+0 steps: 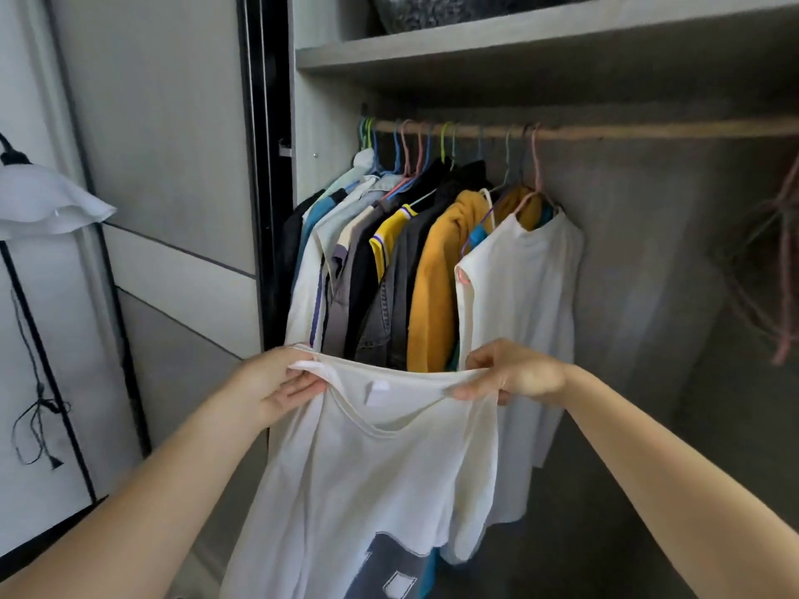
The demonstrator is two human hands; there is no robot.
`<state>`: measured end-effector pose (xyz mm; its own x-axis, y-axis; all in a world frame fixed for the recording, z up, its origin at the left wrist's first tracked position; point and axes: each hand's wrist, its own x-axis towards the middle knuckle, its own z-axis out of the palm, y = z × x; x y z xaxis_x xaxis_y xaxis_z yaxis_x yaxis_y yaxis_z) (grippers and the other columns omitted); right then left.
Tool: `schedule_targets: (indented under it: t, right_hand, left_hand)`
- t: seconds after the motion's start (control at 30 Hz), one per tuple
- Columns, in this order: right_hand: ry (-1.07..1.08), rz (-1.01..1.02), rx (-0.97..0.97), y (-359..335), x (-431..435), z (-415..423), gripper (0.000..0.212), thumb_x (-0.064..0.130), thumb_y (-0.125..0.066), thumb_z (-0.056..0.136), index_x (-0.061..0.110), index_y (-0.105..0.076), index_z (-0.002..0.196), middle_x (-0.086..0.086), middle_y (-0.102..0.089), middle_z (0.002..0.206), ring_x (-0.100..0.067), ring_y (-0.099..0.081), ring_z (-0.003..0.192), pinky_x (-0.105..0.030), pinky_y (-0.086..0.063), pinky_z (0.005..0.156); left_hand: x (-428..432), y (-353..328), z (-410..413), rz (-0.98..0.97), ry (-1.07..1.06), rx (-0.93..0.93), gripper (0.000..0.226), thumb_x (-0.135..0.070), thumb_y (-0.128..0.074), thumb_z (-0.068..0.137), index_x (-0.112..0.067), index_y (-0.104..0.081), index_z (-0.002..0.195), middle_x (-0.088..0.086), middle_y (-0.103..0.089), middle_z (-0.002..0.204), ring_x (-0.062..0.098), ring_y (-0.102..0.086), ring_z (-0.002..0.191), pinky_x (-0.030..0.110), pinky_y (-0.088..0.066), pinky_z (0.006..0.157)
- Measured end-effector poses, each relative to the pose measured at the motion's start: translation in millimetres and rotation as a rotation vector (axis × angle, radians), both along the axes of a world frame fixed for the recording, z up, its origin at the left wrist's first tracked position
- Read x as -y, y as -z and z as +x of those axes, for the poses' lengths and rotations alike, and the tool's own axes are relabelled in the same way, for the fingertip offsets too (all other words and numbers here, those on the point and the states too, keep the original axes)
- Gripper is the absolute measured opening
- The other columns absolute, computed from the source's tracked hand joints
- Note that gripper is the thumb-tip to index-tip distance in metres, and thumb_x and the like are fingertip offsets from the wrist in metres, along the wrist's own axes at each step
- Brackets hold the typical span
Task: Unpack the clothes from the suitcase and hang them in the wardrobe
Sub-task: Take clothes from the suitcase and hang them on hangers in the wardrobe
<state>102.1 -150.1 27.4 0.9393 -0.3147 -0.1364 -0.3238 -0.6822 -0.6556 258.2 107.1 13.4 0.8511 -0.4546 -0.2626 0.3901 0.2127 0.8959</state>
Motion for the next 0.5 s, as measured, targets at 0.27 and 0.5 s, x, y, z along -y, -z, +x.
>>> schedule_targets:
  t: [0.27,0.5]
  right_hand:
    - [0.243,-0.247,0.059,-66,29,-64,0.046,0.043,-0.072,0.083,0.011,-0.054,0.057,-0.003,-0.051,0.049,-0.01,-0.045,0.043,-0.022,-0.048,0.06]
    - [0.746,-0.853,0.095,-143,73,-94,0.014,0.015,-0.059,0.091,0.008,-0.061,0.104,-0.014,-0.066,0.107,-0.032,-0.064,0.101,-0.036,-0.049,0.077]
  left_hand:
    - [107,-63,-31,-0.134,0.21,0.072,0.029,0.0,-0.041,0.098,-0.011,-0.045,0.072,0.006,-0.039,0.071,0.017,-0.039,0.062,0.021,-0.045,0.044]
    - [183,-93,-38,-0.222,0.349,0.369,0.048,-0.006,-0.052,0.092,-0.019,-0.05,0.139,0.01,-0.055,0.138,0.038,-0.055,0.121,0.047,-0.046,0.1]
